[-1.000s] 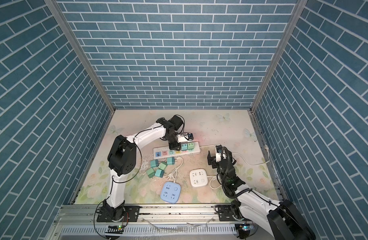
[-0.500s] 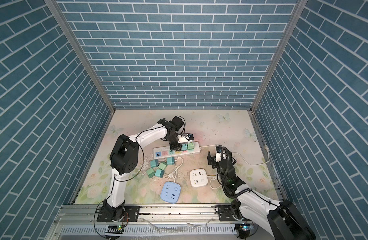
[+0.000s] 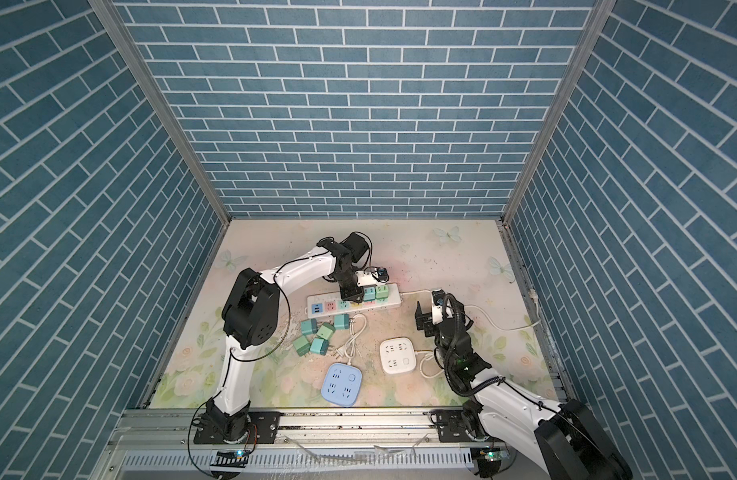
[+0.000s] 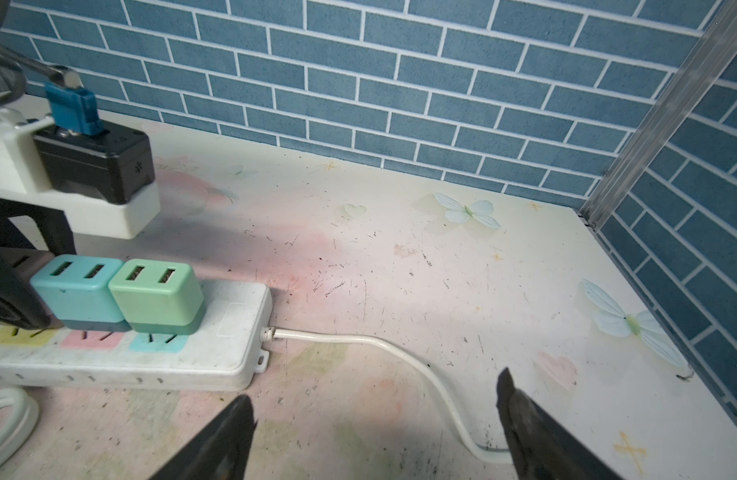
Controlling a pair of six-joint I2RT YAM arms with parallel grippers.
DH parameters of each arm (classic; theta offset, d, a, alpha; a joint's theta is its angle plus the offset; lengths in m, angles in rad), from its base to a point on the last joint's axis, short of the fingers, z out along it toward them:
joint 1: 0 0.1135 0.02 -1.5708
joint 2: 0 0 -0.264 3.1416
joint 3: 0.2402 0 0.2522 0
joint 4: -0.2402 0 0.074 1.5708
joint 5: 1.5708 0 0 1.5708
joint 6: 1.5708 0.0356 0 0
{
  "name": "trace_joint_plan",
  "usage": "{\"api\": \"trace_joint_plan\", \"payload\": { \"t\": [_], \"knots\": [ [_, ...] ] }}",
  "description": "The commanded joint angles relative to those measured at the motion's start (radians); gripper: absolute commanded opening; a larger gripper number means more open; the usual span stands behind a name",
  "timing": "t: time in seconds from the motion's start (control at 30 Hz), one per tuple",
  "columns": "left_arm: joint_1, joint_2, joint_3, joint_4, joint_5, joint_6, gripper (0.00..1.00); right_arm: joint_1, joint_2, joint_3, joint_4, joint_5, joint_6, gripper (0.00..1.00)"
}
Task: Insert the plug
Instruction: 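Press the pink adapter down into the socket beside the teal adapter, then open the left gripper and raise it away from the strip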
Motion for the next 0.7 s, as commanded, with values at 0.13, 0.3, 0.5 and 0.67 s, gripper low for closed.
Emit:
{"api": "trace_joint_plan", "payload": {
  "t": [0.13,0.3,0.5,0.67],
  "knots": [
    [-0.014,0.063,-0.033,-0.013,-0.015,0.010,0.01,-0.007,0.008,0.035,0.007,-0.007,0.031,0.93],
    [-0.020,0.035,-0.023,-0.013,-0.023,-0.001,0.99,-0.007,0.009,0.035,0.005,-0.010,0.033,0.93],
    [-0.021,-0.091,-0.017,-0.010,-0.021,-0.024,0.99,-0.009,0.008,0.036,0.005,-0.011,0.033,0.93],
    [-0.022,-0.260,-0.087,0.057,-0.038,-0.050,0.99,-0.009,0.008,0.036,0.005,-0.011,0.033,0.94]
  ]
}}
